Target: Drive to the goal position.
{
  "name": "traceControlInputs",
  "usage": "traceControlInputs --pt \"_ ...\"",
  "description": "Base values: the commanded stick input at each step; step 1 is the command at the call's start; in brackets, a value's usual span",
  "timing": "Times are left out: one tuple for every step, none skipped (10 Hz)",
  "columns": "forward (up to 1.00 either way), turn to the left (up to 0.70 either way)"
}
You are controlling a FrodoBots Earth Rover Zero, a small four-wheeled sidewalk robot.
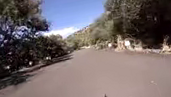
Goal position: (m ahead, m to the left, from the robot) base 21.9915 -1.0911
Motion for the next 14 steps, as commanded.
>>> traceControlInputs --pt "0.85 0.0" --pt "0.85 0.0" --pt "0.85 0.0" --pt "0.85 0.0" --pt "0.85 0.0" --pt "0.85 -0.02" --pt "0.85 -0.15" --pt "0.85 -0.27" --pt "0.85 -0.34" --pt "0.85 -0.34" --pt "0.85 -0.34" --pt "0.85 0.0" --pt "0.85 0.0" --pt "0.85 0.0"
